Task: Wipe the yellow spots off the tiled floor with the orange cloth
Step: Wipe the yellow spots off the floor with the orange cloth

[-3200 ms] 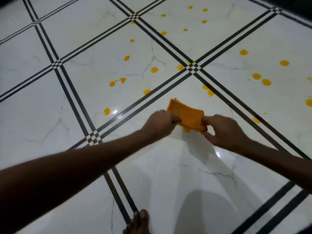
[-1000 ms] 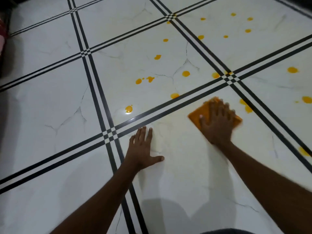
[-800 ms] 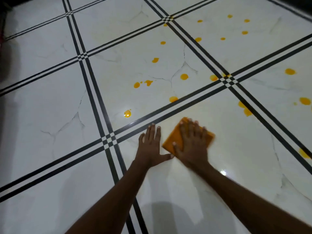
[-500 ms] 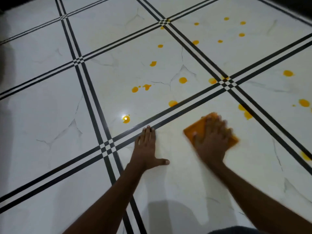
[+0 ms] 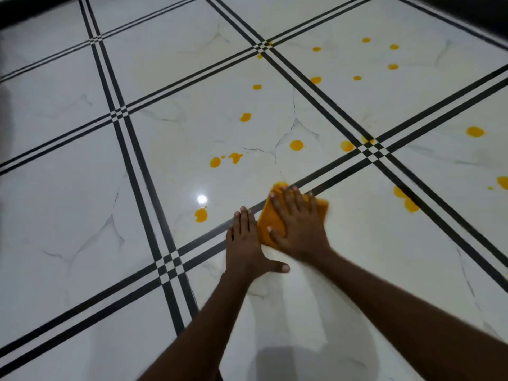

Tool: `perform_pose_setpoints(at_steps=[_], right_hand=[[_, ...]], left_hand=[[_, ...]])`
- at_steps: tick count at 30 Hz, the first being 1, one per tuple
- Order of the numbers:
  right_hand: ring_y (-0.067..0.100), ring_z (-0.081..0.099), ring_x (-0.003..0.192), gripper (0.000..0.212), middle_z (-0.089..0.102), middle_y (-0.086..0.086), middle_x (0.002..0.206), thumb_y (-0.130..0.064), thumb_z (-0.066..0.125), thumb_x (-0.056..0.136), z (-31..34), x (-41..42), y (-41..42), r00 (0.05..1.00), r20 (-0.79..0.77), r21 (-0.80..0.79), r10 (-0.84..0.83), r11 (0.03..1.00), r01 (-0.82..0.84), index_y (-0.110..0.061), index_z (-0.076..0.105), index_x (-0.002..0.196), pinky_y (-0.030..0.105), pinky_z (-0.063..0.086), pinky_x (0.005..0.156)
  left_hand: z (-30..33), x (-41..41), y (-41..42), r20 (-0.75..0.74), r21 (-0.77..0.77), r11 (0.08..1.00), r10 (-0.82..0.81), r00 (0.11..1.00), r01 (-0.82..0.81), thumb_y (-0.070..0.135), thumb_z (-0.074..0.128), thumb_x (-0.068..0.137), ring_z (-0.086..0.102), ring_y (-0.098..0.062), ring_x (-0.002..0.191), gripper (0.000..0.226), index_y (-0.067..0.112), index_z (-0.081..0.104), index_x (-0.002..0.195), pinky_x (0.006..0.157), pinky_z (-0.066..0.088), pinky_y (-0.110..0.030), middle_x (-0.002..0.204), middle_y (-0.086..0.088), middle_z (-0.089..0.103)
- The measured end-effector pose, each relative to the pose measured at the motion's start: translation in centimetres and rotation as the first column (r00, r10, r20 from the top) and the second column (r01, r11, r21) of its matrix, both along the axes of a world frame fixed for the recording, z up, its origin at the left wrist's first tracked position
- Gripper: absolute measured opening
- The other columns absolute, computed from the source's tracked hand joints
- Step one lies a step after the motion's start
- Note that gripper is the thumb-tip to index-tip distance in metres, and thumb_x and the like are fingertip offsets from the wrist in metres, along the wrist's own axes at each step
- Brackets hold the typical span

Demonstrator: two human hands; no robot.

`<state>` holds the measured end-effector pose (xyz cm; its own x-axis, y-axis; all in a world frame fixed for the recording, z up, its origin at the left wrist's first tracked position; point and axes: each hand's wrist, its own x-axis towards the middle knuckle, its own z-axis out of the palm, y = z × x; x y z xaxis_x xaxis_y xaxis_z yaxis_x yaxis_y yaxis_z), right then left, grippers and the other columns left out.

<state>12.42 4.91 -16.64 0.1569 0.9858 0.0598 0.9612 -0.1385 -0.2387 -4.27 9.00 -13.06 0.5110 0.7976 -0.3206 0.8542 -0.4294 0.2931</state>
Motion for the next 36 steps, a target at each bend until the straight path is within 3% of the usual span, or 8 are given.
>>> perform_pose_setpoints(at_steps=[4, 9, 13, 15, 20, 24, 31, 36], right_hand=[[0.034, 0.014, 0.158, 0.081, 0.017, 0.010, 0.171, -0.066, 0.029, 0.097, -0.4, 7.3, 6.1, 0.979, 0.013, -0.084, -0.201, 0.976, 0.202, -0.026, 0.012, 0.164, 0.060, 0.008, 0.125], [0.043, 0.014, 0.155, 0.085, 0.014, 0.019, 0.170, -0.066, 0.021, 0.096, 1.5, 9.4, -1.9, 0.922, 0.045, -0.167, -0.385, 0.907, 0.387, -0.020, 0.003, 0.165, 0.064, 0.011, 0.123], [0.043, 0.002, 0.157, 0.091, 0.000, 0.022, 0.170, -0.070, 0.021, 0.095, 1.7, 6.2, -3.9, 0.993, 0.067, -0.307, -0.097, 0.945, 0.113, -0.016, -0.007, 0.163, 0.061, 0.007, 0.126], [0.040, 0.001, 0.158, 0.091, -0.003, 0.017, 0.171, -0.070, 0.023, 0.095, 1.1, 5.7, -1.5, 0.997, 0.048, -0.238, 0.059, 0.970, -0.046, -0.017, -0.003, 0.164, 0.059, 0.007, 0.126], [0.043, 0.021, 0.153, 0.087, 0.021, 0.021, 0.168, -0.064, 0.031, 0.092, -0.6, 8.3, 5.5, 0.990, 0.062, -0.105, -0.129, 0.985, 0.135, -0.016, 0.017, 0.163, 0.058, 0.016, 0.124], [0.049, 0.023, 0.150, 0.088, 0.025, 0.027, 0.164, -0.061, 0.032, 0.089, 0.3, 5.8, 5.3, 0.991, 0.046, -0.075, -0.123, 0.989, 0.126, -0.012, 0.024, 0.161, 0.063, 0.016, 0.121], [0.038, 0.015, 0.157, 0.082, 0.017, 0.014, 0.170, -0.066, 0.027, 0.095, -0.7, -11.6, 8.1, 0.869, 0.029, -0.061, 0.493, 0.869, -0.491, -0.022, 0.021, 0.163, 0.060, 0.010, 0.124], [0.041, 0.021, 0.154, 0.079, 0.023, 0.016, 0.168, -0.062, 0.031, 0.094, -0.6, -8.4, 13.5, 0.986, 0.037, -0.054, 0.162, 0.986, -0.160, -0.022, 0.024, 0.162, 0.058, 0.011, 0.123]], left_hand=[[-0.1, -0.1, 0.2, -0.016, -0.010, 0.999, 0.037, 0.999, -0.037, 0.087, 0.069, 0.046, -0.021, -0.023, 0.152, 0.161, 0.008, -0.018, 0.156, 0.122, -0.007, -0.041, 0.163, -0.008, -0.025], [1.3, 0.3, 0.4, -0.025, -0.064, 0.997, 0.045, 0.999, -0.047, 0.080, 0.076, 0.048, -0.024, -0.027, 0.151, 0.161, 0.006, -0.018, 0.155, 0.120, -0.011, -0.042, 0.162, -0.011, -0.028], [2.0, 1.4, 0.4, -0.112, -0.075, 0.996, 0.030, 0.993, -0.038, 0.075, 0.080, 0.049, -0.024, -0.033, 0.150, 0.162, 0.003, -0.019, 0.154, 0.121, -0.009, -0.044, 0.162, -0.016, -0.028], [1.7, 1.3, 0.5, -0.115, -0.078, 0.996, 0.031, 0.993, -0.040, 0.076, 0.079, 0.047, -0.025, -0.030, 0.150, 0.162, 0.004, -0.019, 0.154, 0.122, -0.008, -0.044, 0.162, -0.014, -0.028], [0.5, 0.0, 0.1, -0.026, -0.003, 1.000, 0.025, 0.999, -0.025, 0.084, 0.070, 0.050, -0.018, -0.023, 0.153, 0.154, 0.010, -0.012, 0.157, 0.121, -0.008, -0.039, 0.165, -0.005, -0.021], [1.9, -4.4, -0.6, 0.069, 0.129, 0.964, 0.224, 0.972, -0.232, 0.073, 0.056, 0.073, 0.013, -0.028, 0.153, 0.113, 0.007, 0.020, 0.157, 0.125, 0.012, -0.050, 0.165, -0.011, 0.017], [0.9, -17.2, 2.1, -0.165, 0.011, 0.934, 0.353, 0.921, -0.356, 0.091, 0.054, 0.063, -0.020, -0.025, 0.152, 0.141, 0.014, -0.018, 0.156, 0.122, -0.002, -0.049, 0.164, -0.006, -0.024], [0.1, -18.6, 1.9, -0.079, 0.026, 0.943, 0.333, 0.940, -0.332, 0.086, 0.062, 0.062, -0.018, -0.021, 0.153, 0.140, 0.019, -0.015, 0.158, 0.123, 0.001, -0.048, 0.166, -0.001, -0.020]])
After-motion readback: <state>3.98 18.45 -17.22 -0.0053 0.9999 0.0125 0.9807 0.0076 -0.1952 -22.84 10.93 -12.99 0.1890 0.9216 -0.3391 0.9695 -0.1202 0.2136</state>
